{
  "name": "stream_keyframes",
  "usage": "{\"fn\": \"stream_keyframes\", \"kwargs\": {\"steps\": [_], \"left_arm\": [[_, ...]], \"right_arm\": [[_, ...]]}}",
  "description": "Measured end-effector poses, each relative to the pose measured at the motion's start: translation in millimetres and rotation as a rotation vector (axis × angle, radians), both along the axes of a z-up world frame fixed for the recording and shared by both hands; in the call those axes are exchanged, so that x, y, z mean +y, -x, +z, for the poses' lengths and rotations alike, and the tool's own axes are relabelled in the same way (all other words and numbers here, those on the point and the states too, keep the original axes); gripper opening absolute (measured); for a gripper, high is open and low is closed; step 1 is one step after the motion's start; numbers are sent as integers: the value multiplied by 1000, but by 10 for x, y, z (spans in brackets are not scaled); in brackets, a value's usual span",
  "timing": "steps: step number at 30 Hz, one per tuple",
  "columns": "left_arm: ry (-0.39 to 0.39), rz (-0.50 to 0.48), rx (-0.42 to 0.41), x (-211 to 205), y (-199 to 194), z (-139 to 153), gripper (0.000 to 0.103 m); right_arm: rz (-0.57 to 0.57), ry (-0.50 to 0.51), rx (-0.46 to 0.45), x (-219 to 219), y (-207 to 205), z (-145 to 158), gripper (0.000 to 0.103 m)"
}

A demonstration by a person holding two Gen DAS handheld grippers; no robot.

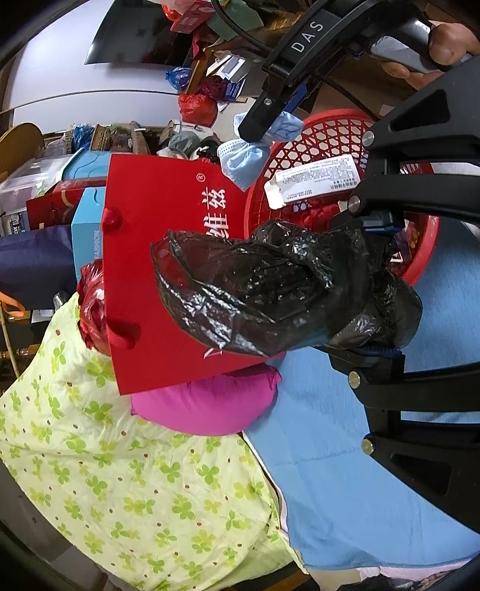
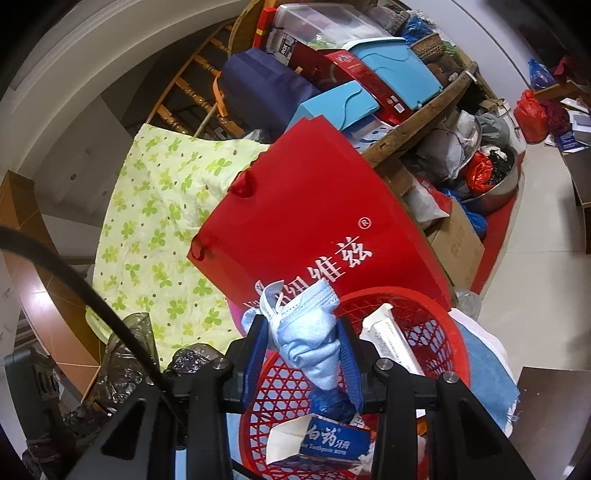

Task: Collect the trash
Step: 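Open both grippers over the wastebasket to drop the tissue and black bag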

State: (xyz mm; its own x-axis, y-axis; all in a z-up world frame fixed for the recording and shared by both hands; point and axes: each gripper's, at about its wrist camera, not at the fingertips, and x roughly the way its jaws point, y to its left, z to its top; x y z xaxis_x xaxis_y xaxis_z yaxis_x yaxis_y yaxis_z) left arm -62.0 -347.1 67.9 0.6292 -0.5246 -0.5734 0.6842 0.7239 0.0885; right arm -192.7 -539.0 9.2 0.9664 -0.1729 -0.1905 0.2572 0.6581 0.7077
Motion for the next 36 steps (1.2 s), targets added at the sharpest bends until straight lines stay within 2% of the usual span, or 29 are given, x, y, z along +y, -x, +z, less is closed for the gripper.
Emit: {"fn": "stream_keyframes", "kwargs": {"steps": [5, 11, 13, 15, 16, 17, 19, 26, 29, 34, 36], "left_arm": [[9, -25, 24, -84, -31, -49, 45], [65, -110, 85, -148, -128, -98, 45], [90, -147, 103, -158, -168, -113, 49], [112, -171, 115, -149, -205, -119, 62], [125, -177, 116, -138, -219, -118, 65], [135, -184, 116, -126, -225, -117, 69], [145, -189, 119, -102, -247, -123, 70], [107, -106, 129, 88, -310, -184, 71], [78, -41, 97, 233, -249, -148, 75], [45, 44, 22, 586, -110, -1, 77], [35, 70, 5, 713, -62, 43, 86]], "right_arm": [[-10, -15, 7, -56, 7, -27, 41], [-15, -37, 5, -112, 10, -59, 42], [-6, -43, 8, -120, -12, -70, 42], [4, -48, 14, -124, -39, -78, 42], [5, -53, 19, -126, -46, -85, 43], [9, -62, 18, -132, -51, -91, 46], [15, -89, 4, -147, -43, -108, 65], [15, -25, 5, -18, -61, -29, 66], [-5, 62, 26, 149, -56, 66, 66], [-42, 190, 91, 466, 50, 194, 66], [-49, 204, 96, 558, 151, 221, 67]]}}
